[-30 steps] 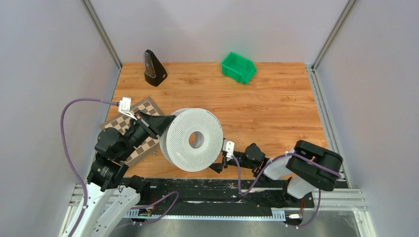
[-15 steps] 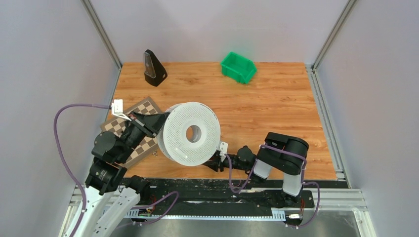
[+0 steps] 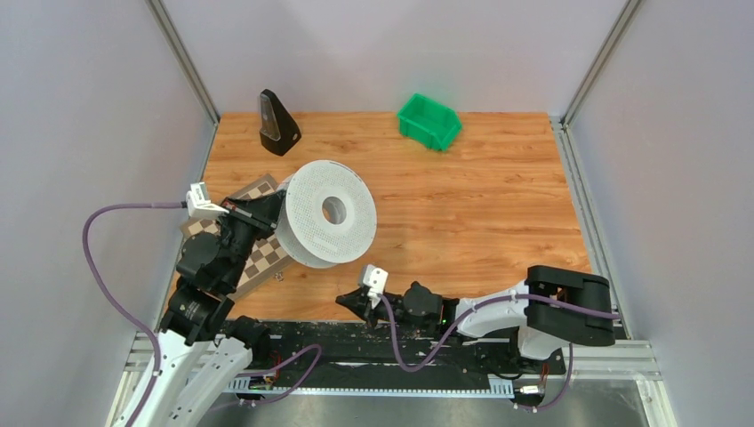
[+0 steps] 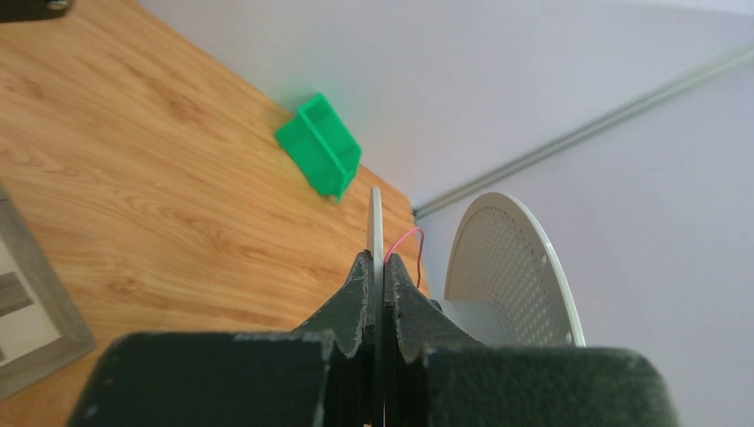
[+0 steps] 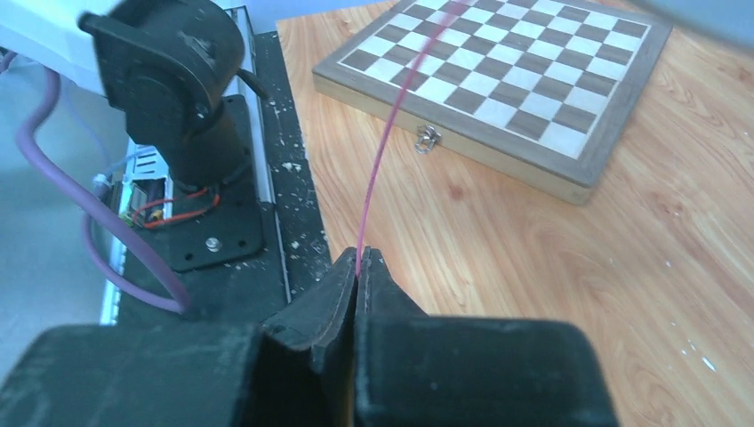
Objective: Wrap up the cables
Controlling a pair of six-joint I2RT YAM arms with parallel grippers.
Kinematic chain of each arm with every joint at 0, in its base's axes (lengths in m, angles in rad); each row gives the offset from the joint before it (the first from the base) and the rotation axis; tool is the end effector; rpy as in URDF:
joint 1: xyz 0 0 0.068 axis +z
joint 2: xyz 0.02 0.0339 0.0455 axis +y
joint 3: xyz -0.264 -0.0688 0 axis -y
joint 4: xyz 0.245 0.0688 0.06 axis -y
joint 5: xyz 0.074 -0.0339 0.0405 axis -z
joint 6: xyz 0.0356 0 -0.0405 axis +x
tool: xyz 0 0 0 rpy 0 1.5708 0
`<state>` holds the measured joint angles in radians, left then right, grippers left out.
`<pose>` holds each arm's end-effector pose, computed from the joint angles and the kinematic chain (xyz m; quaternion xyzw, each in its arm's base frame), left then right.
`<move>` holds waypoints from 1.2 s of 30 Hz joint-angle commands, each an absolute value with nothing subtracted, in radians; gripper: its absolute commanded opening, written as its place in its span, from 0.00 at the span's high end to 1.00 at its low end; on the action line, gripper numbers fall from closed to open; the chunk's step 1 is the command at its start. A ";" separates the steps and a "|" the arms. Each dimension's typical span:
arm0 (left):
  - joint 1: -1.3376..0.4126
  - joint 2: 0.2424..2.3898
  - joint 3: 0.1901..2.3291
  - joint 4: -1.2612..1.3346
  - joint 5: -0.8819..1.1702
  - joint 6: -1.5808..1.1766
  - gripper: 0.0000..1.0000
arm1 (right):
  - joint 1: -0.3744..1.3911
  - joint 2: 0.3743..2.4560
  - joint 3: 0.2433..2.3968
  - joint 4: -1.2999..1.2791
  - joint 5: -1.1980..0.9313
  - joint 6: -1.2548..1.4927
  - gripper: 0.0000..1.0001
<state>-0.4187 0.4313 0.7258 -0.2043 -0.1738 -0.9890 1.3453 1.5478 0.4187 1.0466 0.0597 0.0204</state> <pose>0.0992 -0.0374 0.3622 -0.2505 0.6268 -0.4313 0.5986 0.0651 0.2745 0.1726 -0.4363 0.5922 0.4102 0.5391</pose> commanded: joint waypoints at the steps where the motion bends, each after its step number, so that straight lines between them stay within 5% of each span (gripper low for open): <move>1: -0.419 0.463 0.784 -0.183 -0.371 -0.973 1.00 | 1.421 1.491 0.527 0.732 0.244 0.006 1.00; 16: -0.419 0.559 0.763 -0.146 -0.463 -0.603 1.00 | 1.513 1.383 0.884 0.191 0.206 0.105 1.00; 36: -0.421 0.527 0.608 -0.092 -0.007 -0.259 1.00 | 1.221 1.400 1.251 -0.115 -0.160 0.042 1.00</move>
